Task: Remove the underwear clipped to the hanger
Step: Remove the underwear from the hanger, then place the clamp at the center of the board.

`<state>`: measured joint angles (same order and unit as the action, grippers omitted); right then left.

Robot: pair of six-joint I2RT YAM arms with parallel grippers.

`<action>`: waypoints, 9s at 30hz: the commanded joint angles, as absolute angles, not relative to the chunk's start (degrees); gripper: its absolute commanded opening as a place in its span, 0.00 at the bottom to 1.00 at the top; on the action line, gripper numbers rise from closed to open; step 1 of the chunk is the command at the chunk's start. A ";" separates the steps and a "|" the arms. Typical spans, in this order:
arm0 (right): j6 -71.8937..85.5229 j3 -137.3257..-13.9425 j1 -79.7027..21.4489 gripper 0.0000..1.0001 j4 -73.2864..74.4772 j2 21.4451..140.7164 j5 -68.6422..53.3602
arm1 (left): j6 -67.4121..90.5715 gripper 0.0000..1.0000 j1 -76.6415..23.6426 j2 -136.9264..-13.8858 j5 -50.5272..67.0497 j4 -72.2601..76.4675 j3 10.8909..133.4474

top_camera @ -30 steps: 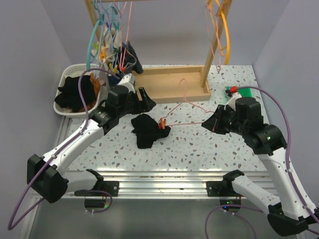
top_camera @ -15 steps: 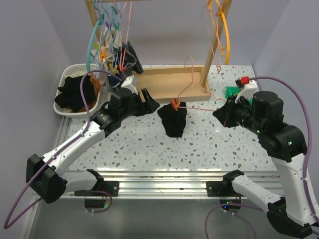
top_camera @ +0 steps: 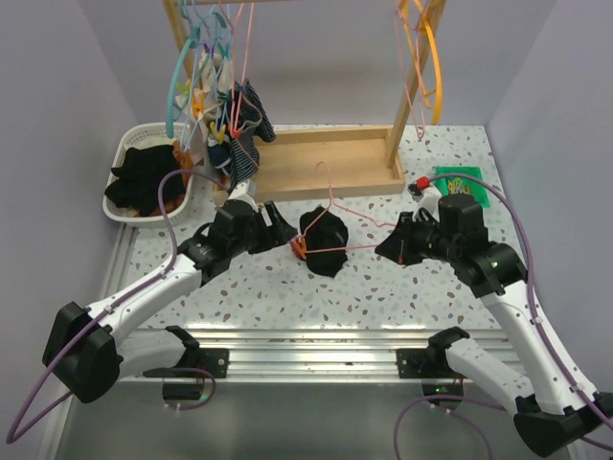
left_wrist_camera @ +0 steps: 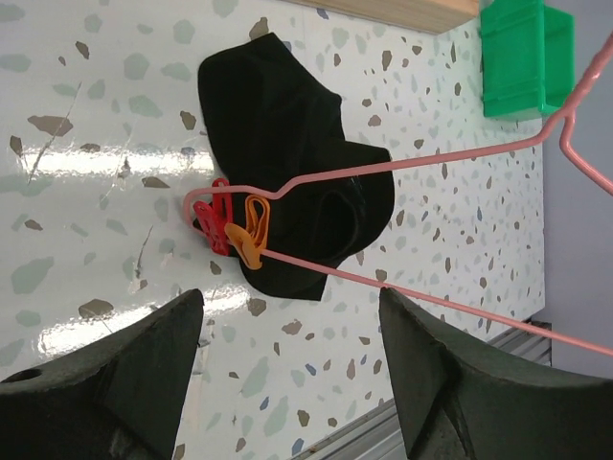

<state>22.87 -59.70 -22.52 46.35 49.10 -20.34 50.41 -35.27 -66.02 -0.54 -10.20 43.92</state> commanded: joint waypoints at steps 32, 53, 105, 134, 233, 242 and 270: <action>24.26 -59.59 -22.76 0.00 45.09 47.90 -21.44 | 52.38 0.40 -40.52 -92.11 -12.04 -27.06 63.98; 24.52 -59.24 -22.76 0.00 44.56 48.16 -21.71 | 57.39 0.35 -40.52 -96.42 -7.91 -30.50 66.01; 55.00 -58.11 -22.68 0.19 57.48 47.03 -4.04 | 58.02 0.00 -40.61 -79.02 -7.81 -17.33 64.71; 38.31 -50.98 -22.76 0.74 34.21 51.23 -25.88 | 50.35 0.00 -40.61 -66.27 -1.58 -0.97 40.27; 38.06 -48.78 -39.29 0.00 11.69 89.03 -22.76 | 56.25 0.77 -42.54 -92.19 7.99 -20.92 60.38; 37.88 -49.75 -39.37 0.00 12.30 89.56 -22.50 | 55.20 0.65 -44.56 -94.66 9.05 -21.62 62.14; 35.34 -48.08 -39.37 0.00 18.28 87.80 -18.46 | 51.24 0.00 -38.77 -78.85 0.18 -30.58 55.47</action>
<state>37.45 -47.35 -39.31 15.86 89.52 -19.92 53.34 -40.14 -81.78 2.48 -26.48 59.31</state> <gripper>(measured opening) 0.033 0.097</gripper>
